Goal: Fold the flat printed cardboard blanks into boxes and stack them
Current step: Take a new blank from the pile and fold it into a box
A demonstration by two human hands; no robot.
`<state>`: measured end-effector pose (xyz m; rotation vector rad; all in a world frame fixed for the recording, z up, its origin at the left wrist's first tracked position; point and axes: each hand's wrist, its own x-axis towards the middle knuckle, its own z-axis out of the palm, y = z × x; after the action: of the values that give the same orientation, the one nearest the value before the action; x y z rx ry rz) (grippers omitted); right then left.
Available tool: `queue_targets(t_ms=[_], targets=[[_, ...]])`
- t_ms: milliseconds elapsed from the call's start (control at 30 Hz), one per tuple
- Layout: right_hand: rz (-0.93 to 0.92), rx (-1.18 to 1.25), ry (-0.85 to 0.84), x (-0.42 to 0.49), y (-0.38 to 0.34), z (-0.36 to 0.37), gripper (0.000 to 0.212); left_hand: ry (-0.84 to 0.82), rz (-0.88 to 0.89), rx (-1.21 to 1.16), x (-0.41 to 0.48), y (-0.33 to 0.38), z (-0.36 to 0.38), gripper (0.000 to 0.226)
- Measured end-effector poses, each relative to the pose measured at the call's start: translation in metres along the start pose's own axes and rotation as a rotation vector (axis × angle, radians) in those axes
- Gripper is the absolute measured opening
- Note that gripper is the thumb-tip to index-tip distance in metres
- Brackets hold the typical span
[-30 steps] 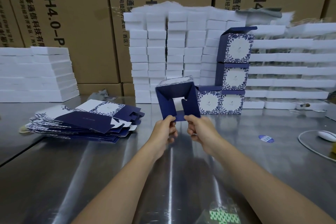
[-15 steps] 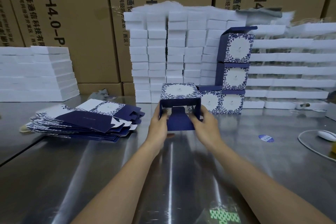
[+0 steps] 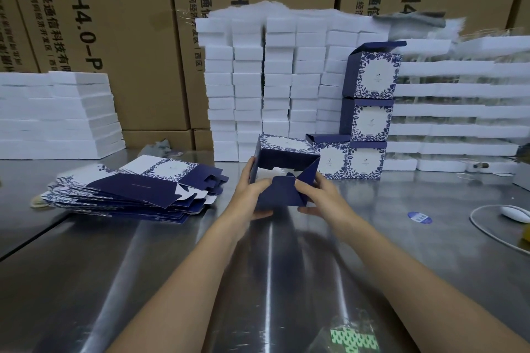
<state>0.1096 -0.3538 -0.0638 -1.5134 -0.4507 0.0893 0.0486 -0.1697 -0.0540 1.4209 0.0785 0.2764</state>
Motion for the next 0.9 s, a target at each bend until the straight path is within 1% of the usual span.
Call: queue_targets(t_ms=[67,133,200,267,367,433,533,600,633,667,733,833,900], targets=[[0.01,0.03,-0.008,0.001,0.002,0.0,0.044,0.052,-0.015,-0.01,-0.002,0.003,0.0,0.05],[-0.001,0.024,-0.014,0.0,0.005,0.002,0.061,0.121,-0.04,-0.021,-0.001,0.004,0.0,0.043],[-0.024,-0.019,-0.041,-0.002,0.006,0.005,0.073,0.167,-0.045,-0.005,0.0,0.004,0.0,0.044],[-0.038,-0.043,-0.07,-0.003,0.007,0.008,0.083,0.178,-0.028,0.005,0.0,0.003,0.001,0.047],[-0.029,-0.035,-0.075,-0.006,0.004,0.011,0.08,0.142,-0.037,-0.069,0.001,0.005,0.001,0.046],[-0.006,-0.046,-0.074,-0.008,0.0,0.009,0.083,0.084,-0.069,-0.115,0.002,0.007,0.0,0.046],[-0.016,-0.023,-0.089,-0.011,-0.005,0.005,0.065,-0.079,-0.058,-0.13,0.0,0.008,-0.002,0.056],[-0.045,-0.029,-0.086,-0.011,-0.007,0.004,0.062,-0.168,-0.048,-0.14,-0.003,0.009,-0.003,0.068],[-0.066,-0.058,-0.083,-0.011,-0.007,0.004,0.059,-0.198,-0.03,-0.131,-0.003,0.009,-0.004,0.069],[-0.094,-0.088,-0.079,-0.012,-0.007,0.005,0.053,-0.219,-0.003,-0.112,-0.003,0.009,-0.005,0.066],[-0.138,-0.12,-0.019,-0.012,-0.006,0.006,0.045,-0.202,0.046,-0.073,-0.003,0.009,-0.004,0.057],[-0.167,-0.142,0.07,-0.01,-0.004,0.007,0.054,-0.072,0.063,-0.054,0.0,0.005,-0.002,0.059],[-0.167,-0.16,0.097,-0.008,-0.003,0.008,0.058,-0.025,0.08,-0.049,0.002,0.002,-0.001,0.062]])
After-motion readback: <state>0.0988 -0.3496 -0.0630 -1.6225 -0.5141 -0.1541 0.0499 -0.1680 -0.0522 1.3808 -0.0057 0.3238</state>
